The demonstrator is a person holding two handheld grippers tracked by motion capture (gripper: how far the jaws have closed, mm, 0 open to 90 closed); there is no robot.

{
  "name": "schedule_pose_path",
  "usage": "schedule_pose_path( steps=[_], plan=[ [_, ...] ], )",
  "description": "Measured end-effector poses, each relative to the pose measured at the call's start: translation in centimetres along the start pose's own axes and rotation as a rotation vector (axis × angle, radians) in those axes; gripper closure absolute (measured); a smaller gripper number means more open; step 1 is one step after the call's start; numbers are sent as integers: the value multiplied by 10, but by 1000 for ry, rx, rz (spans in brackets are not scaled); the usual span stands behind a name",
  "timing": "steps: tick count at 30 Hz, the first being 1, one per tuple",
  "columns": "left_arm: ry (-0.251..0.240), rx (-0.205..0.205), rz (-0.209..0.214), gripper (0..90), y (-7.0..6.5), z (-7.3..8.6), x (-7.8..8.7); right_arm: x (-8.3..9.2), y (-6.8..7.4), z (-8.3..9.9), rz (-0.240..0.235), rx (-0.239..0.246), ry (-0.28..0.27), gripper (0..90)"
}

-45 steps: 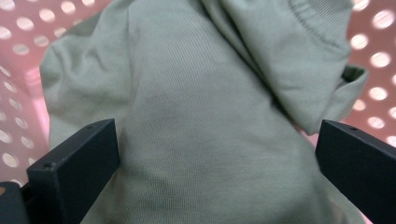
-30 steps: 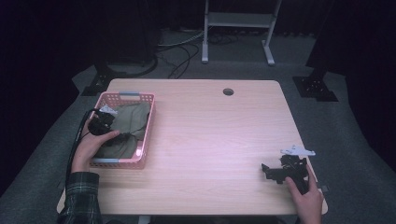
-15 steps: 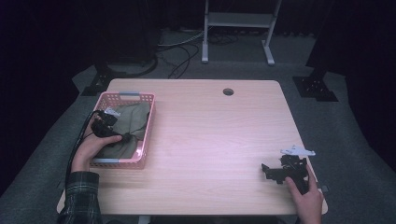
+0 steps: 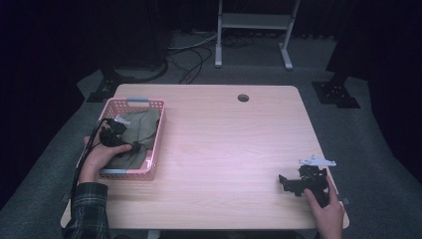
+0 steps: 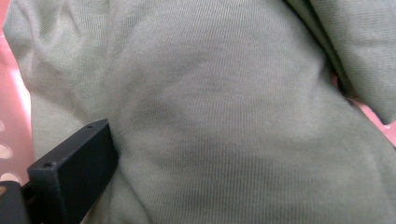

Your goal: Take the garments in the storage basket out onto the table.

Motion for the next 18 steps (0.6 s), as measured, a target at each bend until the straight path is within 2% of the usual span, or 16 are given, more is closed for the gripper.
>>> schedule_pose_path(
  steps=[8,13,18],
  plan=[
    [-15,-12,1,81,-2,1,3,0,0,0,0,0,0,0],
    [-26,-20,6,234,-1,3,7,0,0,0,0,0,0,0],
    [-34,-34,12,348,-1,4,9,0,0,0,0,0,0,0]
  ],
)
Point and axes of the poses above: each handheld gripper's, and its own axes: x roughly backward along the jaws, z roughly out of its underside, y roughly to its left, the point moved 6 cm from there along -x, roughly forward along the jaws, and after that the axes turned 14 degrees about y, right-handed, at the moved point
